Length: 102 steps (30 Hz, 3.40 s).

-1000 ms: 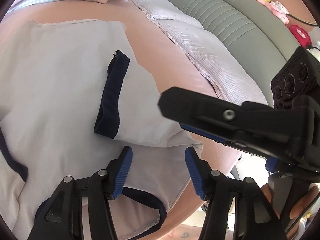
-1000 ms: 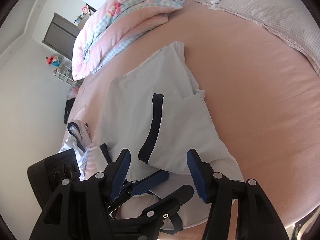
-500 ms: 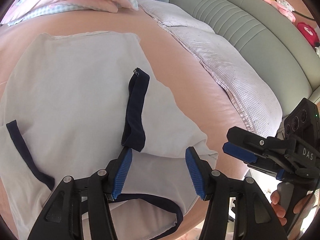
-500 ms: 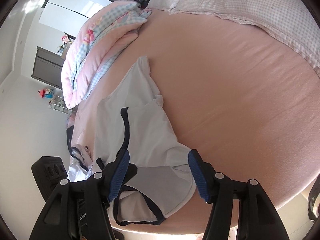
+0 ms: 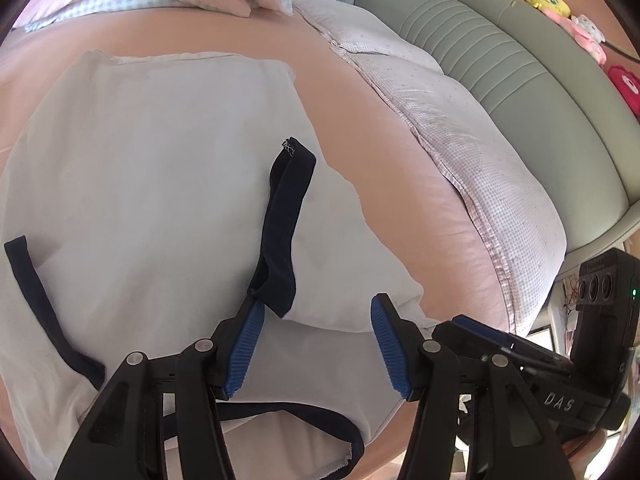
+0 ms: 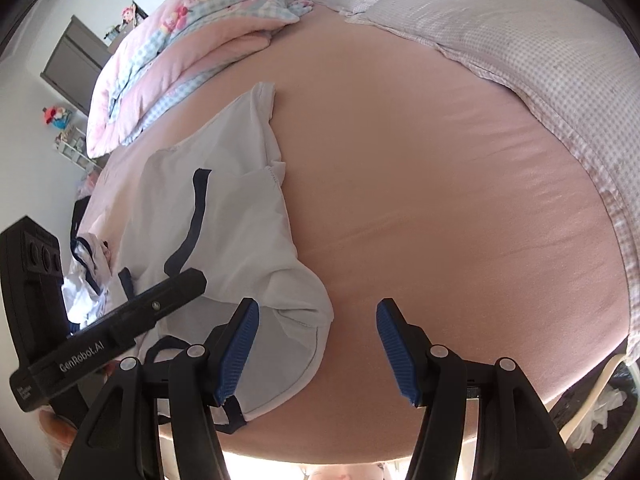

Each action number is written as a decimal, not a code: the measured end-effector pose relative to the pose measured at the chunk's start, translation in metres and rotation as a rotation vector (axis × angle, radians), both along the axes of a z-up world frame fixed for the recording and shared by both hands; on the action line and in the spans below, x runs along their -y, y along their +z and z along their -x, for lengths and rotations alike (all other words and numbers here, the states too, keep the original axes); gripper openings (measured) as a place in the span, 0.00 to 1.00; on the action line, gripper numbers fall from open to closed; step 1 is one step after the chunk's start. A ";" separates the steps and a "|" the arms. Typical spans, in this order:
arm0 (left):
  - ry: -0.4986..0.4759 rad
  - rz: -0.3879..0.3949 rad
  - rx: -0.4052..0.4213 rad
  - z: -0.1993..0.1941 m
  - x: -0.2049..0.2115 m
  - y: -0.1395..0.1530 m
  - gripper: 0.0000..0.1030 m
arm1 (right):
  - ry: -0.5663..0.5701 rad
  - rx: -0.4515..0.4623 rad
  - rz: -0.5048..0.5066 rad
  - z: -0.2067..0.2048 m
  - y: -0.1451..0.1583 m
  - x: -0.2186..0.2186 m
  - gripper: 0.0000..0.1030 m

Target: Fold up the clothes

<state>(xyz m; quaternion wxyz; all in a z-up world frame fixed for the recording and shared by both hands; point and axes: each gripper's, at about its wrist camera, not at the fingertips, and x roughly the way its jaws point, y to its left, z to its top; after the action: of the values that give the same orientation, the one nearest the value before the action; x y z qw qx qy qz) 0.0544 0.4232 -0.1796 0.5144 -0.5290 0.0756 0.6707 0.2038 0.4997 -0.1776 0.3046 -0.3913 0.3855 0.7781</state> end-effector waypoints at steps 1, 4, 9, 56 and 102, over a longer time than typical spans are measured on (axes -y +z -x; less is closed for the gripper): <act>0.007 -0.006 0.013 0.002 0.000 0.000 0.51 | 0.016 0.020 -0.015 0.003 0.001 0.002 0.59; 0.023 -0.017 0.044 0.006 0.000 -0.001 0.51 | 0.059 0.067 -0.058 0.009 0.002 0.007 0.59; 0.051 -0.050 0.101 0.013 0.001 -0.002 0.50 | 0.127 0.150 -0.129 0.020 0.001 0.015 0.59; 0.033 -0.072 0.237 0.030 0.024 -0.011 0.48 | 0.086 0.082 -0.040 0.005 -0.004 0.023 0.13; 0.138 -0.118 0.347 0.030 0.001 -0.028 0.55 | -0.462 -0.566 0.469 0.010 -0.068 -0.003 0.37</act>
<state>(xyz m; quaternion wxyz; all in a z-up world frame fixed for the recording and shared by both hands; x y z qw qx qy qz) 0.0246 0.4226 -0.2075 0.5027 -0.6096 -0.0901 0.6063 0.1943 0.5026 -0.2454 0.2561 -0.1245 0.6976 0.6574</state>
